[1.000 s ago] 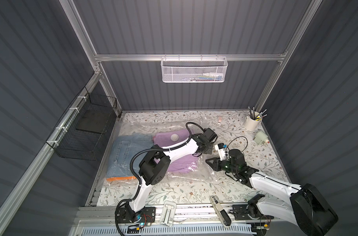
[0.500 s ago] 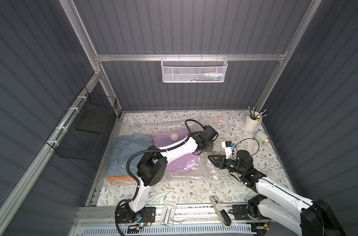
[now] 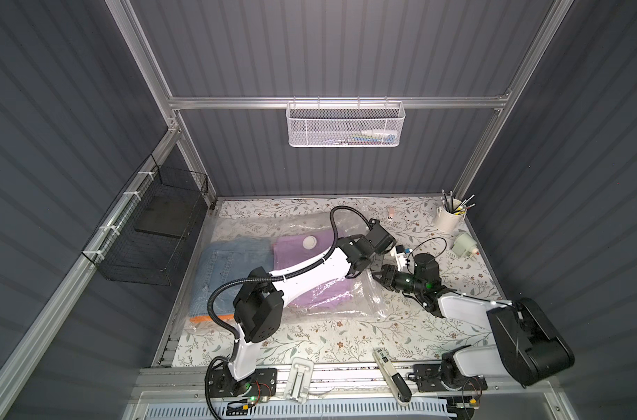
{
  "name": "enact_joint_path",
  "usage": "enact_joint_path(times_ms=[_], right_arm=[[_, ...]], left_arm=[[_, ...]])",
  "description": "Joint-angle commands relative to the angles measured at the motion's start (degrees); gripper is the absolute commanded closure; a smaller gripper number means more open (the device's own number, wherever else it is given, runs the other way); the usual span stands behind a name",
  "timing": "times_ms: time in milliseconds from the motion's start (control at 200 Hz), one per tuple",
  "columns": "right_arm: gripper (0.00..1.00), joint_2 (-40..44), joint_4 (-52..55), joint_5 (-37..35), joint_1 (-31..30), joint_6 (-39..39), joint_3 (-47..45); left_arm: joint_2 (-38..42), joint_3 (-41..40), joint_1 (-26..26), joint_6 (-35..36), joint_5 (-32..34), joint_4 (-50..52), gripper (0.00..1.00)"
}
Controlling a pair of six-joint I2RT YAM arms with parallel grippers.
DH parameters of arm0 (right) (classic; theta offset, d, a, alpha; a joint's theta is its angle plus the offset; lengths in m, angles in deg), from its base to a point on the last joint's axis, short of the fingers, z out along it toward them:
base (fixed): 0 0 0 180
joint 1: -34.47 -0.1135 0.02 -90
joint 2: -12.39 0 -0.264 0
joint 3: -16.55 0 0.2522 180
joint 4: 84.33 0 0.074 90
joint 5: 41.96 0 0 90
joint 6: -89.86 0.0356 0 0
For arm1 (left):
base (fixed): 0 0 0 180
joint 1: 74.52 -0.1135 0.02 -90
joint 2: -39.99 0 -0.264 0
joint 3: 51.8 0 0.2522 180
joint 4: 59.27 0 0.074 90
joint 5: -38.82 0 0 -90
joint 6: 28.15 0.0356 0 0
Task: Take the trousers out of the vacuum bag
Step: Take out the trousers from the vacuum bag.
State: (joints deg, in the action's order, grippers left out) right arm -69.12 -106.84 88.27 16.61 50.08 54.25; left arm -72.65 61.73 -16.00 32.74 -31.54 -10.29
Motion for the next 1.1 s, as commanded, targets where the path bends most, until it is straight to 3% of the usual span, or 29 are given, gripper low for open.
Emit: enact_joint_path(times_ms=[0, 160, 530, 1096], right_arm=[[0.56, -4.9, -8.6, 3.3, -0.1, 3.1, 3.5], [0.48, -11.1, -8.5, 2.8, -1.2, 2.2, 8.3], [0.32, -18.1, 3.4, -2.9, -3.3, -6.2, 15.6], [0.35, -26.8, 2.9, 0.0, -7.3, -4.7, 22.0]], left_arm=[[3.2, -0.6, 1.0, 1.6, 2.0, 0.5, 1.0], [3.9, -1.8, 1.3, 1.4, 1.6, -0.7, 1.0], [3.9, -1.8, 1.5, 2.0, 1.2, -1.3, 1.0], [3.9, -2.5, 1.4, 1.9, 0.6, -1.7, 1.0]])
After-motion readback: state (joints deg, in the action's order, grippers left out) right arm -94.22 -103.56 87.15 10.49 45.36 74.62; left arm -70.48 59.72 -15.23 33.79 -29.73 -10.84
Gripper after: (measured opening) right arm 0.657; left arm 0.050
